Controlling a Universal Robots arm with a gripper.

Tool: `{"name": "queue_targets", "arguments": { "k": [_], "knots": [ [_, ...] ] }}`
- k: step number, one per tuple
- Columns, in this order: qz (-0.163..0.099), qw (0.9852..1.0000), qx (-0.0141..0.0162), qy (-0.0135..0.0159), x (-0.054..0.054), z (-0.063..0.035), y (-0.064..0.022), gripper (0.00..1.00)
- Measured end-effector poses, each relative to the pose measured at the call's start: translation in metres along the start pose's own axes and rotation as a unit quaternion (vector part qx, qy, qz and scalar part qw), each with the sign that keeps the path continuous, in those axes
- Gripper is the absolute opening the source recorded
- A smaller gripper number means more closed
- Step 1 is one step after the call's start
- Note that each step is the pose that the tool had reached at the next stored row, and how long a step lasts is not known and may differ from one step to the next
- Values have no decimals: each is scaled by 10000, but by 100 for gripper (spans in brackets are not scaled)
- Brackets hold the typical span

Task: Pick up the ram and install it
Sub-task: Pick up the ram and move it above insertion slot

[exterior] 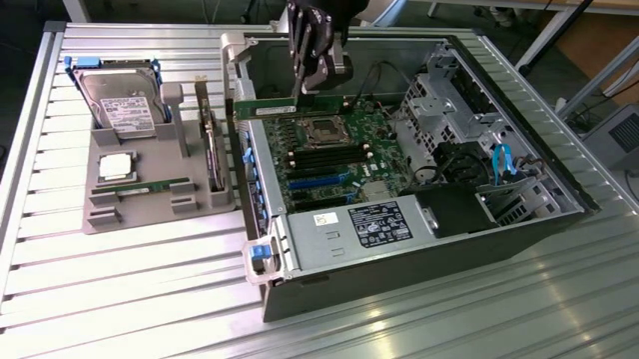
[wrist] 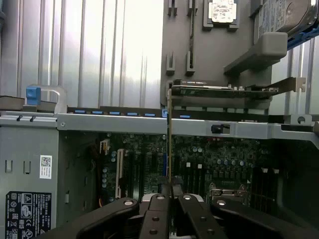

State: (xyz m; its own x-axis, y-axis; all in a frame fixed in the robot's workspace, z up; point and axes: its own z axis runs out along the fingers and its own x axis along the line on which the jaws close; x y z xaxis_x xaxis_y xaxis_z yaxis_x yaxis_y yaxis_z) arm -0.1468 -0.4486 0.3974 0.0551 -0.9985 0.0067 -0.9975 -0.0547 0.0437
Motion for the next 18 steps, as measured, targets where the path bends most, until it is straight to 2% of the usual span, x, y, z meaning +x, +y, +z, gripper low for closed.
{"name": "queue_targets", "arguments": {
  "k": [5,18],
  "knots": [
    [0,10000,-5,0,4,-3,-85,12],
    [0,10000,-14,-1,12,-7,-219,12]
  ]
}}
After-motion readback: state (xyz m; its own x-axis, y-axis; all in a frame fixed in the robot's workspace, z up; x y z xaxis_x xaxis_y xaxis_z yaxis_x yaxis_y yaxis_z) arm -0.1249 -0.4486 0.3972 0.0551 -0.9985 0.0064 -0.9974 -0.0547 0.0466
